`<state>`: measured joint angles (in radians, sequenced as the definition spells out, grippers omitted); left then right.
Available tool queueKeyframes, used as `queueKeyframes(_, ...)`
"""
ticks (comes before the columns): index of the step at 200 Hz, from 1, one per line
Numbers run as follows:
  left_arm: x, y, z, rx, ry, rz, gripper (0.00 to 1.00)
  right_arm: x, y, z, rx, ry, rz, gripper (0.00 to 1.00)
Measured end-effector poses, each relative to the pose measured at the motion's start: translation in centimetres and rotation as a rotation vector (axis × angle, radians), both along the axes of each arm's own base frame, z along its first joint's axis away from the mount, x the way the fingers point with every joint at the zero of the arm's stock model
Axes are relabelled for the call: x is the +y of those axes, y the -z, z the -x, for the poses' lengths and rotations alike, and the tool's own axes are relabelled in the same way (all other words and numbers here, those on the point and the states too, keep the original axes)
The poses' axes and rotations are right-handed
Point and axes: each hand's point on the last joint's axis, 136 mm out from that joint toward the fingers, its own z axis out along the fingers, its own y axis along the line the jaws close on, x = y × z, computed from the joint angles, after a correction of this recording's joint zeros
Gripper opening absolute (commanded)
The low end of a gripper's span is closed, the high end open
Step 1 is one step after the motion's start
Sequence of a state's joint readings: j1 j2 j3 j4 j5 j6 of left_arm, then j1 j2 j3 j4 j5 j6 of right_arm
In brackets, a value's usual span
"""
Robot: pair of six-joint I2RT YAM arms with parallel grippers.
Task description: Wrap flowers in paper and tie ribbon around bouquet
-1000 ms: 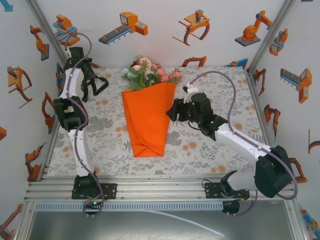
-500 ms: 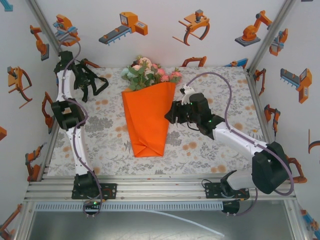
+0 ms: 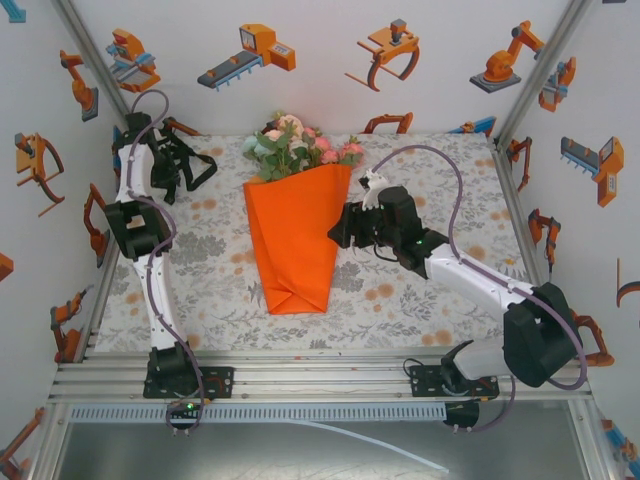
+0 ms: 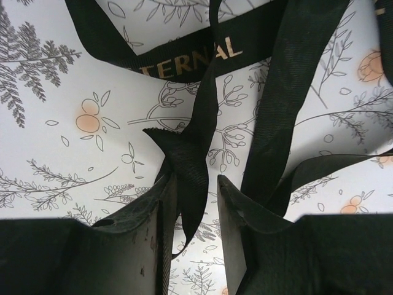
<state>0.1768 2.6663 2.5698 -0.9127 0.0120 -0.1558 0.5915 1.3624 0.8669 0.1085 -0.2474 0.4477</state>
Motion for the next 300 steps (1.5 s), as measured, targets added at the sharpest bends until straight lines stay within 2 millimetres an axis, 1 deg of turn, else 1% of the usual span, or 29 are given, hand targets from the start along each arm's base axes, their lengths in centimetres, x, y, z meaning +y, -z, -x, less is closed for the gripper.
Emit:
queueKeyframes(21, 0.0, 0.2, 0.3, 0.014, 0.007, -0.001, 0.23, 0.0, 0.0, 0.0, 0.005, 0.000, -0.004, 0.55)
queueKeyframes(39, 0.0, 0.4, 0.5, 0.027, 0.014, -0.006, 0.00, 0.0, 0.0, 0.0, 0.009, 0.003, -0.009, 0.55)
queueKeyframes(66, -0.1, 0.5, 0.9, 0.042, 0.011, 0.002, 0.00, 0.0, -0.1, 0.0, 0.016, 0.009, -0.018, 0.54)
queueKeyframes(80, -0.3, -0.2, 1.2, 0.041, 0.006, 0.013, 0.00, 0.0, -0.3, 0.0, 0.013, 0.010, -0.022, 0.54)
queueKeyframes(87, -0.5, -1.1, 1.3, 0.033, 0.002, 0.020, 0.00, 0.0, -0.4, 0.1, 0.012, 0.011, -0.026, 0.54)
queueKeyframes(101, -1.1, -4.2, 1.7, -0.001, -0.004, 0.033, 0.00, 0.0, -0.9, 0.1, 0.003, 0.013, -0.038, 0.54)
queueKeyframes(112, -2.0, -8.1, 2.2, -0.055, -0.001, 0.045, 0.00, 0.0, -1.6, 0.1, -0.009, 0.016, -0.052, 0.54)
queueKeyframes(120, -3.0, -11.9, 2.6, -0.115, 0.008, 0.047, 0.00, -0.1, -2.1, 0.2, -0.018, 0.018, -0.063, 0.54)
queueKeyframes(131, -5.2, -18.7, 3.5, -0.237, 0.041, 0.046, 0.00, -0.1, -2.8, 0.2, -0.036, 0.018, -0.076, 0.54)
queueKeyframes(133, -5.5, -19.5, 3.6, -0.251, 0.045, 0.045, 0.00, -0.1, -3.0, 0.3, -0.039, 0.018, -0.078, 0.54)
queueKeyframes(136, -6.6, -21.9, 4.1, -0.298, 0.061, 0.047, 0.00, -0.2, -3.2, 0.3, -0.044, 0.019, -0.081, 0.54)
queueKeyframes(141, -7.8, -24.7, 4.7, -0.352, 0.080, 0.049, 0.00, -0.3, -3.5, 0.3, -0.052, 0.019, -0.082, 0.55)
queueKeyframes(144, -9.1, -27.2, 5.4, -0.402, 0.102, 0.056, 0.00, -0.3, -3.7, 0.4, -0.059, 0.018, -0.082, 0.55)
queueKeyframes(146, -9.6, -27.9, 5.7, -0.418, 0.108, 0.059, 0.00, -0.3, -3.8, 0.4, -0.065, 0.018, -0.081, 0.55)
queueKeyframes(149, -11.0, -30.4, 6.5, -0.469, 0.131, 0.070, 0.00, -0.4, -4.0, 0.4, -0.072, 0.018, -0.081, 0.55)
queueKeyframes(157, -14.1, -35.2, 8.7, -0.572, 0.185, 0.107, 0.00, -0.5, -4.5, 0.5, -0.093, 0.015, -0.079, 0.55)
queueKeyframes(171, -20.1, -42.5, 13.5, -0.735, 0.307, 0.210, 0.00, -0.6, -5.5, 0.6, -0.144, 0.002, -0.079, 0.55)
queueKeyframes(184, -24.4, -47.0, 18.3, -0.837, 0.415, 0.306, 0.00, -0.3, -6.7, 0.5, -0.201, -0.018, -0.091, 0.56)
queueKeyframes(198, -27.5, -49.9, 22.3, -0.900, 0.496, 0.383, 0.00, 0.3, -8.0, 0.4, -0.258, -0.052, -0.111, 0.57)
queueKeyframes(209, -29.2, -51.0, 24.2, -0.922, 0.539, 0.428, 0.00, 1.1, -9.5, 0.2, -0.319, -0.086, -0.140, 0.62)
queueKeyframes(210, -29.3, -51.1, 24.3, -0.922, 0.542, 0.431, 0.00, 1.3, -9.8, 0.2, -0.328, -0.092, -0.146, 0.66)
queueKeyframes(211, -29.6, -51.2, 24.5, -0.923, 0.547, 0.437, 0.00, 1.3, -9.9, 0.2, -0.334, -0.096, -0.148, 0.88)
queueKeyframes(212, -29.7, -51.2, 24.6, -0.924, 0.549, 0.440, 0.00, 1.4, -10.0, 0.2, -0.340, -0.098, -0.150, 0.93)
queueKeyframes(216, -30.3, -51.4, 25.1, -0.926, 0.563, 0.456, 0.00, 1.8, -10.8, 0.1, -0.371, -0.112, -0.169, 0.99)
queueKeyframes(232, -32.6, -51.1, 25.7, -0.908, 0.596, 0.501, 0.00, 3.3, -13.4, -0.2, -0.483, -0.171, -0.230, 0.99)
queueKeyframes(257, -36.1, -49.1, 25.5, -0.840, 0.635, 0.544, 0.00, 6.5, -17.8, -0.8, -0.625, -0.260, -0.329, 0.99)
queueKeyframes(277, -38.3, -47.9, 25.5, -0.801, 0.667, 0.562, 0.00, 8.4, -20.4, -1.0, -0.719, -0.313, -0.394, 0.98)
queueKeyframes(289, -39.1, -47.4, 25.6, -0.788, 0.681, 0.567, 0.00, 9.0, -21.6, -0.9, -0.753, -0.339, -0.430, 0.93)
queueKeyframes(300, -39.3, -47.3, 25.7, -0.784, 0.686, 0.570, 0.00, 9.3, -22.6, -0.9, -0.774, -0.355, -0.460, 0.81)
